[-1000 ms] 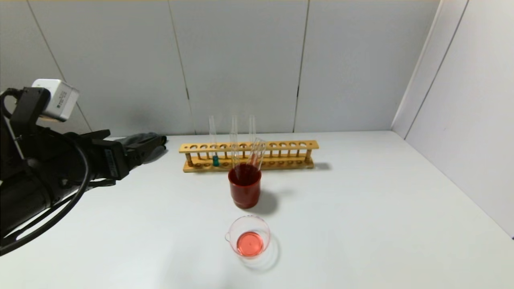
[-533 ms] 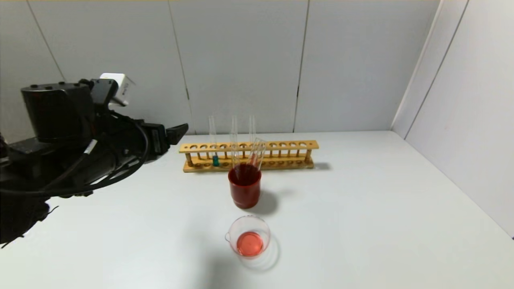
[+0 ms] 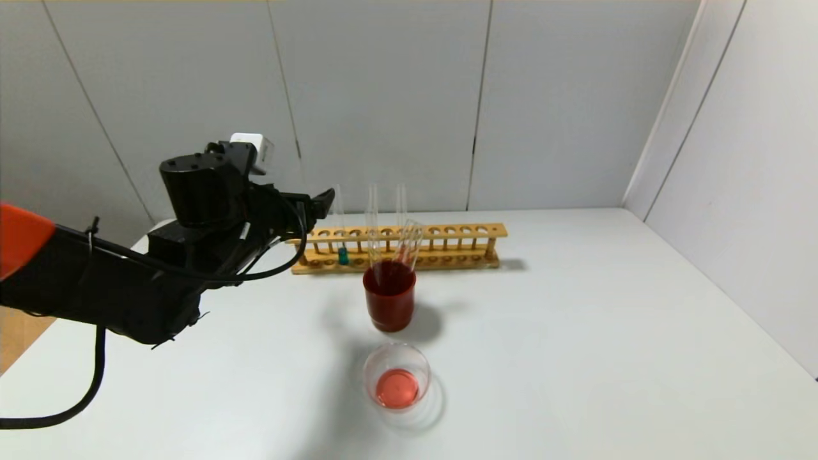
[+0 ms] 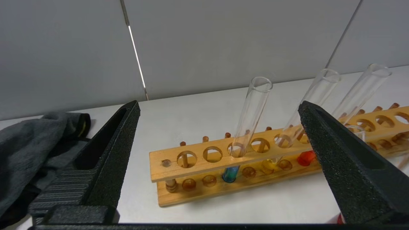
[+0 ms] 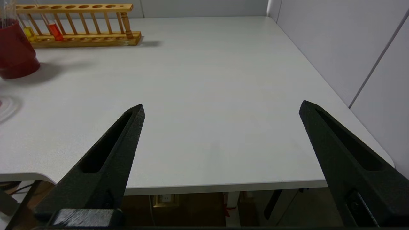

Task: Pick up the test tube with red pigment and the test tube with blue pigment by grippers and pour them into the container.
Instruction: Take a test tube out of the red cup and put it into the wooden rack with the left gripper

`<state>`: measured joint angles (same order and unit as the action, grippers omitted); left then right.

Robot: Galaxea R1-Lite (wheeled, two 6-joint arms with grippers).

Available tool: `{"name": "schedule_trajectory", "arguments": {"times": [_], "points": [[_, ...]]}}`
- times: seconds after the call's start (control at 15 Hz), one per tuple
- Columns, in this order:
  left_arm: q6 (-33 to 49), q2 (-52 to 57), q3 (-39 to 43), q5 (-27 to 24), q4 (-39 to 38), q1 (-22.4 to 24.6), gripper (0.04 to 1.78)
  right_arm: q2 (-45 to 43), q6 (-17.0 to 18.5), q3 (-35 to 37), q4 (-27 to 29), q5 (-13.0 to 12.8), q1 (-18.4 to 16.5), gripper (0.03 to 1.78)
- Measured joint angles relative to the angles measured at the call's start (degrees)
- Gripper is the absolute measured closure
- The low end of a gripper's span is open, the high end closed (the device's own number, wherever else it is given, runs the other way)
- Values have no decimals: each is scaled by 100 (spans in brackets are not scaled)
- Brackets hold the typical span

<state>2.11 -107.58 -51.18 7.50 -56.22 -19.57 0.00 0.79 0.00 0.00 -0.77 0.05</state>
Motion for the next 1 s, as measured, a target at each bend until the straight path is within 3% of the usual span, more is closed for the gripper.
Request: {"name": "schedule_trajectory", "arguments": {"times": [1.0], "points": [[43, -733, 18, 27, -603, -188, 7, 0, 0, 0, 0, 0, 0, 11]]}}
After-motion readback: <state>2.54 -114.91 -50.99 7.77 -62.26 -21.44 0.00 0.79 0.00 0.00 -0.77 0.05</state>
